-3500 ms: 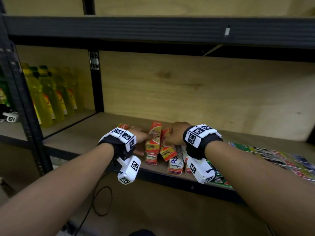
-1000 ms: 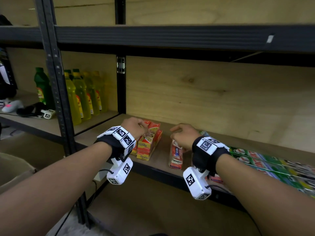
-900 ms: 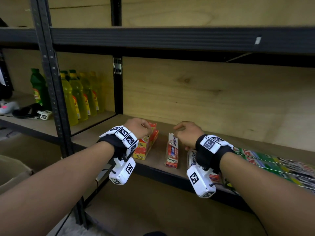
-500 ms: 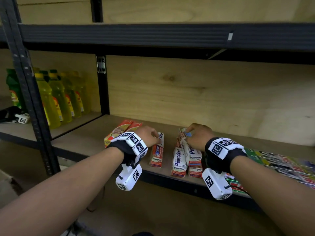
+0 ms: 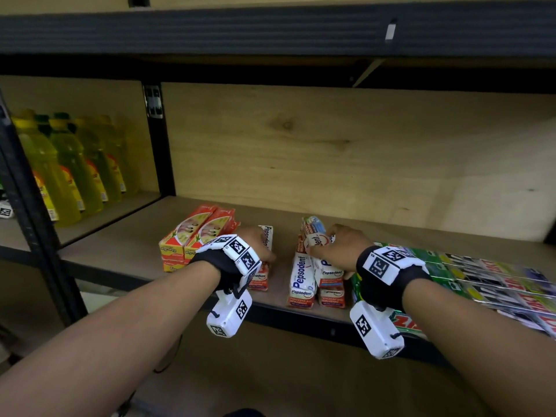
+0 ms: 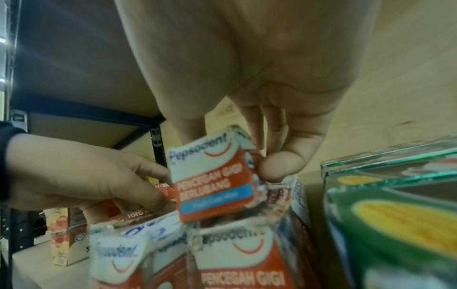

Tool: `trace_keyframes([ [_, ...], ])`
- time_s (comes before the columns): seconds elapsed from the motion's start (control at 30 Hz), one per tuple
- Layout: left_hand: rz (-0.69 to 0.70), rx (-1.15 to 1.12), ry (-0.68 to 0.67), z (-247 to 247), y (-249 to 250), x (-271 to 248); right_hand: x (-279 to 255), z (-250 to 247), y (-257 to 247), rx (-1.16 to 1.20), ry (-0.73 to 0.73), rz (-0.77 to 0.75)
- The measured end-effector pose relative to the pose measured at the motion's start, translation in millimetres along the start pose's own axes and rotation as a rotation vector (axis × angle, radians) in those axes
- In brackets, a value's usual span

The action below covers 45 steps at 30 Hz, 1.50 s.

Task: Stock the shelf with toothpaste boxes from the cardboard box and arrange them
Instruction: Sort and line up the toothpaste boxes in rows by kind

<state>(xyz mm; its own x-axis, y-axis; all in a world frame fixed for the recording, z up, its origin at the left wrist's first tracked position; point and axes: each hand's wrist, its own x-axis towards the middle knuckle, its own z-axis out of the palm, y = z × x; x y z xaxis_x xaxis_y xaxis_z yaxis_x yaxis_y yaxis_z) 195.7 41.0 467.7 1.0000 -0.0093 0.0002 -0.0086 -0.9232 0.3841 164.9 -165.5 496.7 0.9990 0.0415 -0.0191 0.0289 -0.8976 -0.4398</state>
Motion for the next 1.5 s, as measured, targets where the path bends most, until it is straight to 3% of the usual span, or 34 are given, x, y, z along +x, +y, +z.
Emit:
trace_keyframes([
  [0.5, -0.006, -0.233, 0.104, -38, -20, -23, -17, 3, -22, 0.140, 0.045, 0.001],
  [0.97, -0.106, -0.506, 0.243, -102, -85, -27, -10, 47, -99, 0.201, -0.054, -0.063],
  [1.27, -0.114, -0.332, 0.325, -101, -134, -17, 1, 88, -140, 0.331, -0.100, -0.041],
  [1.5, -0.001, -0.321, 0.305, -88, -141, -8, 12, 92, -147, 0.433, -0.141, -0.003],
])
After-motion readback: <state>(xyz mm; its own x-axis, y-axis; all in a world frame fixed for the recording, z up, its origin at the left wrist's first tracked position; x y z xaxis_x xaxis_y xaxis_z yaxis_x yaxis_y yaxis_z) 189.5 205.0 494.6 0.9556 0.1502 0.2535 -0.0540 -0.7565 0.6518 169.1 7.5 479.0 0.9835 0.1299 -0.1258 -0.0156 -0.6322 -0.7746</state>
